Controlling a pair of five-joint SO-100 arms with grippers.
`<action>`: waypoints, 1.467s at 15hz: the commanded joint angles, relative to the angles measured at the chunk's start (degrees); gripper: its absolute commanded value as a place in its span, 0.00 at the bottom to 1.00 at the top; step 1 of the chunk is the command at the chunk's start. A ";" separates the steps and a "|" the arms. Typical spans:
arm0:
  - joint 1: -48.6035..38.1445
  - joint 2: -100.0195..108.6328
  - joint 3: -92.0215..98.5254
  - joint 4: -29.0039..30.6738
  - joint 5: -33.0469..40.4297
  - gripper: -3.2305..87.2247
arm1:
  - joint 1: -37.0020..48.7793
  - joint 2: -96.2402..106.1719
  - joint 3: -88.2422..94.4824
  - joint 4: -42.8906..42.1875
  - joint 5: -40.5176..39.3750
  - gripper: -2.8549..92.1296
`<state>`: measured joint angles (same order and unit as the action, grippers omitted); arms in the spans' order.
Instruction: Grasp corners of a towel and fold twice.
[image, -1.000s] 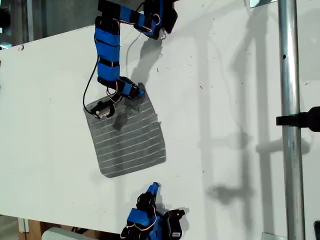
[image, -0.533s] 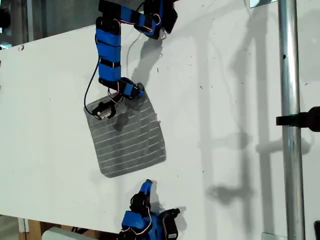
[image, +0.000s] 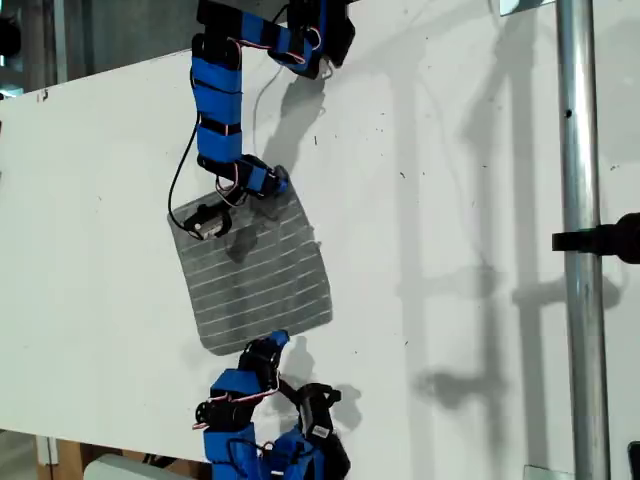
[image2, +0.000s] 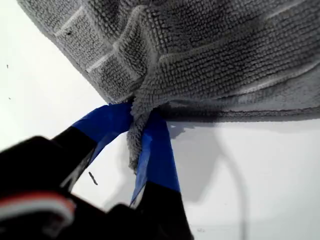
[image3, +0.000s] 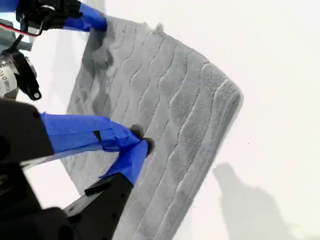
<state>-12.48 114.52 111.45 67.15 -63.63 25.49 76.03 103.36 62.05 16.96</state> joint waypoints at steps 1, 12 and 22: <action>2.20 -7.56 -12.74 3.25 4.39 0.01 | -0.26 0.18 -0.62 -0.97 -0.53 0.03; 2.02 -39.90 -21.36 6.33 3.08 0.53 | -0.70 0.44 -0.35 -1.05 -0.53 0.03; 0.62 -52.82 -36.04 12.83 8.26 0.01 | -0.79 2.20 1.41 -1.85 -0.53 0.03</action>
<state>-11.25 59.94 77.52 78.66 -55.37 24.87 76.82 104.50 61.08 16.96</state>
